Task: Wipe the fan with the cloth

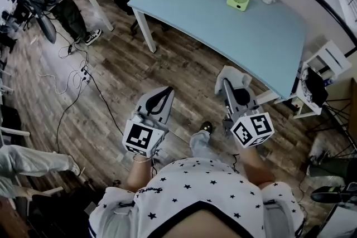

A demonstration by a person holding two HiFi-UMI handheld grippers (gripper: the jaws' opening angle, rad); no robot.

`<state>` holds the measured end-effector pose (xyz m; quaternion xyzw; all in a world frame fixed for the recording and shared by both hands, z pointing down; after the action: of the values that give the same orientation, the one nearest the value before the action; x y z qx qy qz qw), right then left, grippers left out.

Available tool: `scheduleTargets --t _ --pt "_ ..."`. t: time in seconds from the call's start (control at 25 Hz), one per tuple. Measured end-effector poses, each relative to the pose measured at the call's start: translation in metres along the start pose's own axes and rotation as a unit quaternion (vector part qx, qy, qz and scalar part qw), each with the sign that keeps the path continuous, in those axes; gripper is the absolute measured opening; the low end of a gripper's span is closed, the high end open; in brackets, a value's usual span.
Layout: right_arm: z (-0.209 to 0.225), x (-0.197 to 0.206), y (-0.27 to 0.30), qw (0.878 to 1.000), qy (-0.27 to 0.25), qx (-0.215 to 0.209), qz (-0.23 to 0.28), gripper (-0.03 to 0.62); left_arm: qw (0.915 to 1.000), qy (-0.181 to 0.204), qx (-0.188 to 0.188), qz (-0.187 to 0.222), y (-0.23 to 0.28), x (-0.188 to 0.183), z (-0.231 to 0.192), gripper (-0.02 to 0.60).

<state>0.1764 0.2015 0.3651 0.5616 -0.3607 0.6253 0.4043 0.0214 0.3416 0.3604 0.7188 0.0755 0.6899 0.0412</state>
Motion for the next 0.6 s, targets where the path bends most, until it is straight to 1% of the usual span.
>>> scheduleTargets --t 0.12,0.28,0.6 --pt "0.024 -0.003 0.008 1.0 0.002 0.006 0.001 0.049 1.0 0.0 0.006 -0.004 0.026 -0.004 0.0 0.032" --pt "0.059 -0.008 0.022 1.0 0.01 0.014 0.006 0.049 0.9998 0.01 0.009 -0.011 0.061 -0.015 -0.002 0.031" --pt "0.107 -0.017 0.043 1.0 0.017 0.017 0.017 0.049 0.9997 0.022 0.005 -0.004 0.11 -0.036 -0.005 0.031"
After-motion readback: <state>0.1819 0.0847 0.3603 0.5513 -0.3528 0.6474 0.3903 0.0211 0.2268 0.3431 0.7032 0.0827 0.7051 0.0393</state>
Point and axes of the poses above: the fingertips, and each gripper's own axes: y forward along the fingers, z to its right, x out of its underside, the point moved 4 cm from there along -y, backward along the fingers, and after that the axes turned 7 degrees about -y, right-handed, at the moved point
